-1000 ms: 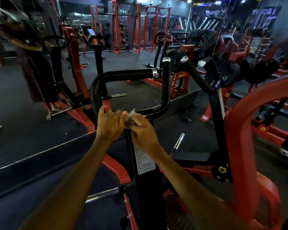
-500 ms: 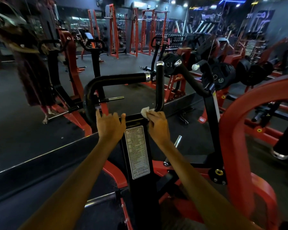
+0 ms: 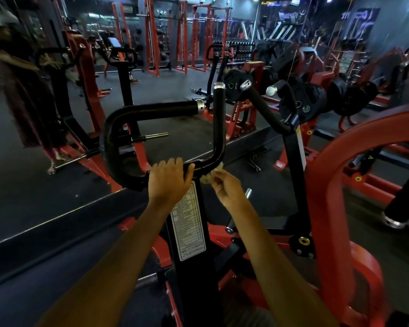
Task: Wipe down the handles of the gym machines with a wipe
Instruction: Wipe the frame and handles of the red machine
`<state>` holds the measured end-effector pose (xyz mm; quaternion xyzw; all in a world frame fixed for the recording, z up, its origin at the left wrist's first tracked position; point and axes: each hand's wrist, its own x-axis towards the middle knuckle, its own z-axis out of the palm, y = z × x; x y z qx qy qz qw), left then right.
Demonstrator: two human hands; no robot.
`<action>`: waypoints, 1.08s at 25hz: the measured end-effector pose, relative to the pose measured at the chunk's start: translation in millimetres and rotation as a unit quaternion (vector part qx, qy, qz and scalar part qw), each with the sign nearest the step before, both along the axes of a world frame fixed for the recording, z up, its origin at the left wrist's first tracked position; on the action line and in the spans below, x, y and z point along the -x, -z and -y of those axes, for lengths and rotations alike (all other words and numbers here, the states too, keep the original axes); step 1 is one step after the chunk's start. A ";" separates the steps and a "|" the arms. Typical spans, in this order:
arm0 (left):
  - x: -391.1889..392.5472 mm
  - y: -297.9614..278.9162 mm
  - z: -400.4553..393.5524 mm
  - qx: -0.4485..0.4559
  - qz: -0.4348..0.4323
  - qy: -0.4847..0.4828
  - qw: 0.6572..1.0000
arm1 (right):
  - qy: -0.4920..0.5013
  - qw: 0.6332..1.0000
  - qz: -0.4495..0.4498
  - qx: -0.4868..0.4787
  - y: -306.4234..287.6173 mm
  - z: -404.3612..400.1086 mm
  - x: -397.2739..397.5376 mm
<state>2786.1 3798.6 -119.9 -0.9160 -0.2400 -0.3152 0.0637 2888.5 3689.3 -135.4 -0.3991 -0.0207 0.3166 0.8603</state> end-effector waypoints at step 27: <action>-6.2 7.5 -5.2 -0.061 0.077 0.007 0.995 | 0.307 0.705 0.586 0.257 -89.8 -54.2 -83.8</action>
